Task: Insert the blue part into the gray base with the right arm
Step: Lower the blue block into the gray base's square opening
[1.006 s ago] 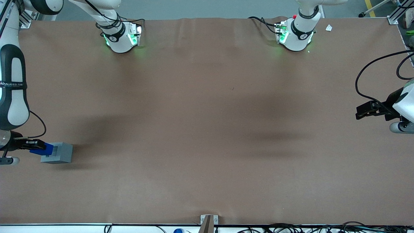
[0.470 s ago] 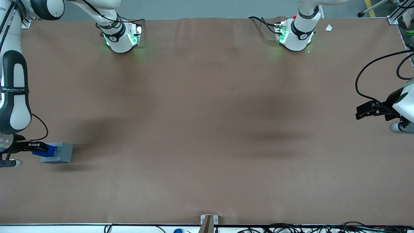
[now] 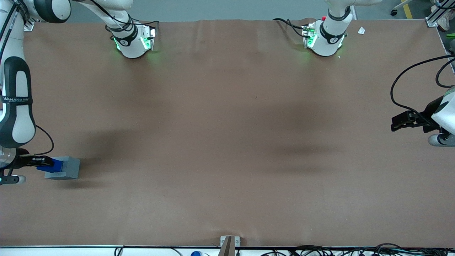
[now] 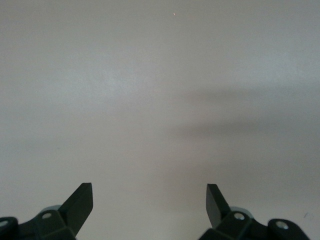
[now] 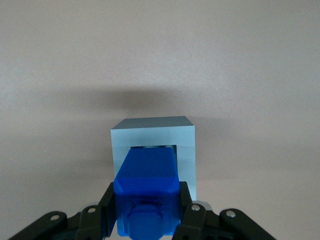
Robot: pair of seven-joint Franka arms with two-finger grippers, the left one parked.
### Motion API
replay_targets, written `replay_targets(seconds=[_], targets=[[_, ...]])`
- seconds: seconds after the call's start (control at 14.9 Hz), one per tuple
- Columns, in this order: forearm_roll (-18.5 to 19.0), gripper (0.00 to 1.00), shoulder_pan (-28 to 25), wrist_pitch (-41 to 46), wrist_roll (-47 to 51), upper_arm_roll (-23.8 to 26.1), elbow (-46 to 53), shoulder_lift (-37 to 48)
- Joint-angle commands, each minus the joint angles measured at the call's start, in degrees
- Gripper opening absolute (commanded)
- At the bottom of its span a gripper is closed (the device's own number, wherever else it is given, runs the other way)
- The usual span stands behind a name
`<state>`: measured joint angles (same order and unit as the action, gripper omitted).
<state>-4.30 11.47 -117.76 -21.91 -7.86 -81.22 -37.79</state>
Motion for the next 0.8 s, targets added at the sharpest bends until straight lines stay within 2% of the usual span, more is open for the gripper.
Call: replay_targets(seconds=[0.0, 0.2, 0.74], targets=[[-0.5, 0.01, -0.2, 0.7, -0.9, 0.0, 1.2, -0.4], [-0.4, 0.01, -1.4, 0.8, -0.9, -1.5, 1.1, -0.4], [-0.8, 0.02, -1.1, 0.7, -2.0, -1.5, 0.6, -0.4]])
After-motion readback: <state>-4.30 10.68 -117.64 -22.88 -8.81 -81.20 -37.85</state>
